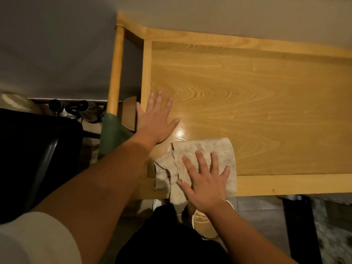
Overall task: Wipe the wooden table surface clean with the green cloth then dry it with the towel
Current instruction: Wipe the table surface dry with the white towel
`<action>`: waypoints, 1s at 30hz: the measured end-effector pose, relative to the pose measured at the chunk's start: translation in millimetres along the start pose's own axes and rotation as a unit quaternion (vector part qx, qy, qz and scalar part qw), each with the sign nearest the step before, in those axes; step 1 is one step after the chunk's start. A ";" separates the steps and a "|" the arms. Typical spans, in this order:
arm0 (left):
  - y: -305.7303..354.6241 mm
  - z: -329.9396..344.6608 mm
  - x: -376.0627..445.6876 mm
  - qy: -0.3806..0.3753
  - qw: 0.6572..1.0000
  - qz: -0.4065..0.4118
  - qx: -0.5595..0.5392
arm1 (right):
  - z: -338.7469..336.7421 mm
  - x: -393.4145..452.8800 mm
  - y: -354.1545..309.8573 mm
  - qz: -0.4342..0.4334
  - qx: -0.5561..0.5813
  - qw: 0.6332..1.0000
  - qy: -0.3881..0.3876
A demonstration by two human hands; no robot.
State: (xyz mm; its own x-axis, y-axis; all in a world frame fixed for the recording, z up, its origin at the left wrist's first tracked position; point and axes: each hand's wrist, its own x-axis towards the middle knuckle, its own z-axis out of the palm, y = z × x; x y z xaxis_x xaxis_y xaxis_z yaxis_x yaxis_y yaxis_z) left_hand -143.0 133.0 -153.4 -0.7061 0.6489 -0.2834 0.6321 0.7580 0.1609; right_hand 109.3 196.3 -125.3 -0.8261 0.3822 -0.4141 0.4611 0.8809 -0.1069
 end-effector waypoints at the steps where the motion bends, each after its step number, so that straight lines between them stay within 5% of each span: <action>1: -1.6 2.6 0.3 0.014 1.000 0.001 -0.001 | -2.3 0.7 7.7 0.000 -0.003 1.000 0.003; 16: -0.2 3.5 1.4 0.028 1.000 0.001 0.004 | -18.9 73.4 19.1 0.033 0.008 0.999 0.028; 30: -0.7 4.0 2.3 0.061 0.998 0.010 -0.020 | -91.1 250.6 40.5 0.002 -0.012 0.997 0.071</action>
State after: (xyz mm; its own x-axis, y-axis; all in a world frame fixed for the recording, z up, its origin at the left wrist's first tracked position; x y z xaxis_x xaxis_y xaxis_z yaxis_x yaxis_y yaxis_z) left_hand -143.7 133.7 -157.9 -0.7290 0.6649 -0.1624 0.6349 0.7456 0.2027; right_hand -108.6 353.2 -151.0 -0.8623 0.4206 -0.2818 0.4587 0.8847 -0.0832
